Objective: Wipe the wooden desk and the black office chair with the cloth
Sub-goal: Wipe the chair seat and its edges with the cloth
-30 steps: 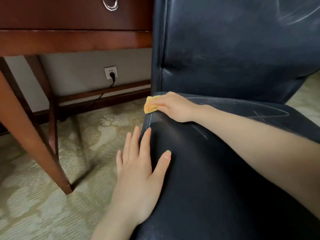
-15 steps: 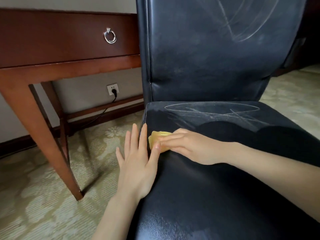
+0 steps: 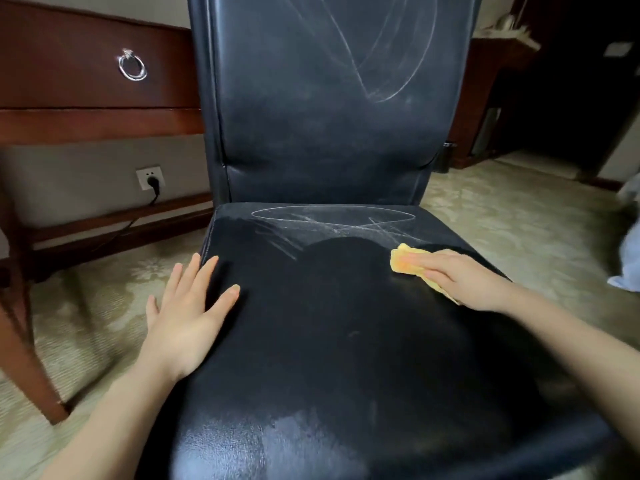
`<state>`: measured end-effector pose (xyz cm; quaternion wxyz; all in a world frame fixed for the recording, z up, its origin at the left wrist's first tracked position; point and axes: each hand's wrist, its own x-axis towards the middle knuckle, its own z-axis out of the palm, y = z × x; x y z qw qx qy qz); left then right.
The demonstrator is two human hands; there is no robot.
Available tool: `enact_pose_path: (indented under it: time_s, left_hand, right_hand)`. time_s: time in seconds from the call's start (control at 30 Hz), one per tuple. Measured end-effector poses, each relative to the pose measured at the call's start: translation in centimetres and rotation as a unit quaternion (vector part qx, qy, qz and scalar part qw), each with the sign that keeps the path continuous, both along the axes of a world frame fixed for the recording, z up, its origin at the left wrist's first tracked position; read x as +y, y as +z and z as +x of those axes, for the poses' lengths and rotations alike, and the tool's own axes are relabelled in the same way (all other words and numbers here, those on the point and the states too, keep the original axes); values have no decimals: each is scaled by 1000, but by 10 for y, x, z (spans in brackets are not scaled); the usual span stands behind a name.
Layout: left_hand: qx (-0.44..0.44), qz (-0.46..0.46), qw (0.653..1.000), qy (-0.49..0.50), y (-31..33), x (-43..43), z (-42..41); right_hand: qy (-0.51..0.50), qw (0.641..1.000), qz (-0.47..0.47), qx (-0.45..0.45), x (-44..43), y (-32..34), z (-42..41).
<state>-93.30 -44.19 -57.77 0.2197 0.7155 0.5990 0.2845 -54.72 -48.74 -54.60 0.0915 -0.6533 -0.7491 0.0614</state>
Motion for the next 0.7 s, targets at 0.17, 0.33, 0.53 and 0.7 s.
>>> enact_pose_path:
  time_s: [0.17,0.33,0.53,0.7]
  left_hand:
    - [0,2,1000,4,0,1,4]
    - [1,7,1000,11,-3,4,6]
    - [30,32,999,-19,-2,0,7]
    - [55,51,996,-56,-2,-4,6]
  right_hand:
    - [-81,995,53,23,48,-7,12]
    - [-149,988,48,18,66,-14,-9]
    - [13,997,55,47,9,-12,-56]
    - [142,985,63,75,-44,-14,-90]
